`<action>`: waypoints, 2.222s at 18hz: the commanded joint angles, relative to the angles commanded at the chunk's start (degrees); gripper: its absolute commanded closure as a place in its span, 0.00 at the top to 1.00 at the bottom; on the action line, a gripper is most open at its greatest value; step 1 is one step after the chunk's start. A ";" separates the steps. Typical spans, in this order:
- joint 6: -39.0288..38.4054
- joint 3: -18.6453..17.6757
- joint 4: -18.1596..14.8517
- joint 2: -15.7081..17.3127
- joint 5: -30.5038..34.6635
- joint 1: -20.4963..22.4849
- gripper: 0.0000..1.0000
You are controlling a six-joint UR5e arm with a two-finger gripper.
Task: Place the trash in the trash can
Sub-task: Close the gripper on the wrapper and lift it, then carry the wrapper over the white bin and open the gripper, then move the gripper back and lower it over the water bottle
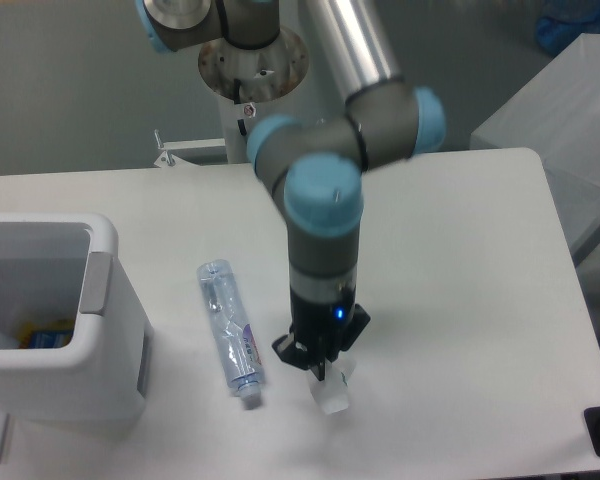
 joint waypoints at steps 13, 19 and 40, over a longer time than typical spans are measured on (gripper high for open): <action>1.40 3.52 5.10 6.35 -8.90 -15.89 0.00; 2.02 2.38 5.27 4.94 -8.81 -22.58 0.04; 15.97 0.36 5.36 4.94 6.36 -21.62 1.00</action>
